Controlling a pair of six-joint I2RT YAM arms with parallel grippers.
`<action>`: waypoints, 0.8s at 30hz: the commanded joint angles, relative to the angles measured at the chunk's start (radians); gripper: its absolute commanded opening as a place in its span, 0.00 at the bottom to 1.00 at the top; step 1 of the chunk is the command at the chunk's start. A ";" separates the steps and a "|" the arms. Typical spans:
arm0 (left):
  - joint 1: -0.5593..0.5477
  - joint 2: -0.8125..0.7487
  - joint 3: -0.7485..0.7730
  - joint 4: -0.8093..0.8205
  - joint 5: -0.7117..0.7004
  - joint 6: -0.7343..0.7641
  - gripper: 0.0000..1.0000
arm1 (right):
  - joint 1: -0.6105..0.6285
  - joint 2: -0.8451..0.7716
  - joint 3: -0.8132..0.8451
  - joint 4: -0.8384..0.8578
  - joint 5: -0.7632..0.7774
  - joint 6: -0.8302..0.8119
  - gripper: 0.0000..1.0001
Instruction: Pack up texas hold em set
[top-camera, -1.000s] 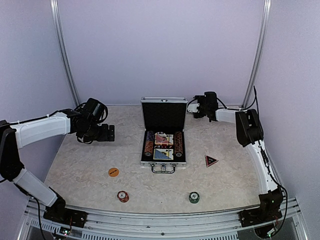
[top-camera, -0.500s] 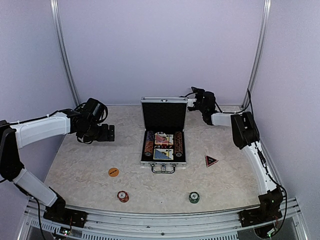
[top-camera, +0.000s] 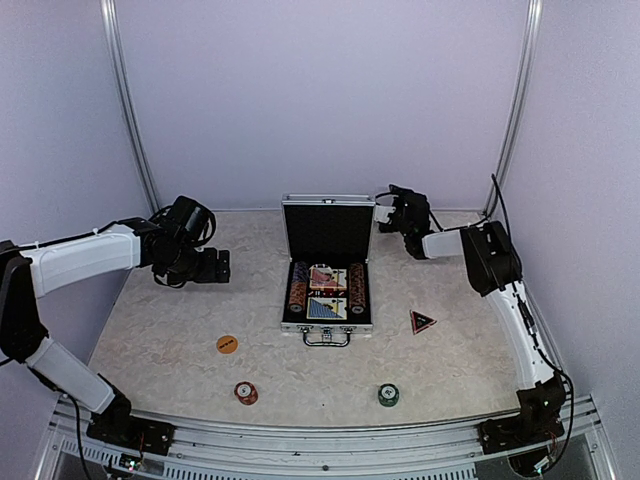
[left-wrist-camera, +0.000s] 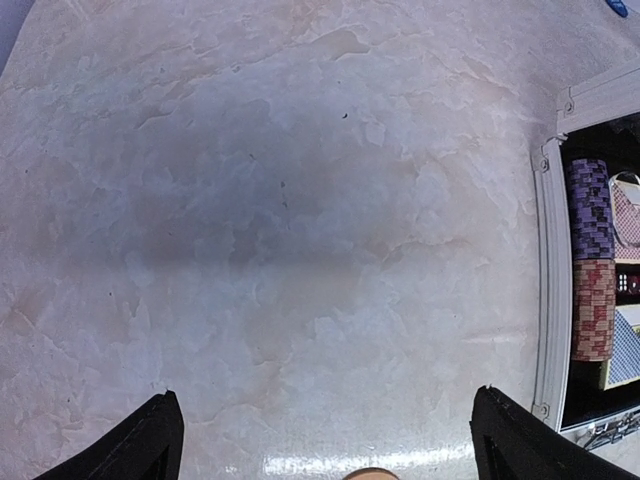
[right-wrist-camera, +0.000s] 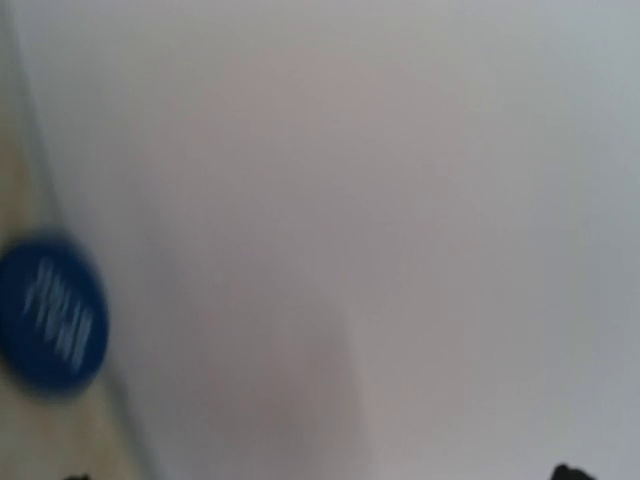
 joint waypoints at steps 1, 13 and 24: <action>0.000 -0.037 -0.004 0.011 0.009 -0.009 0.99 | 0.011 -0.194 -0.171 0.054 0.216 0.072 1.00; -0.084 -0.021 -0.048 0.072 -0.026 -0.039 0.99 | 0.022 -0.634 -0.429 -0.660 0.253 0.751 1.00; -0.175 -0.015 -0.072 0.097 -0.032 -0.054 0.99 | 0.048 -0.941 -0.719 -0.940 0.009 1.279 0.98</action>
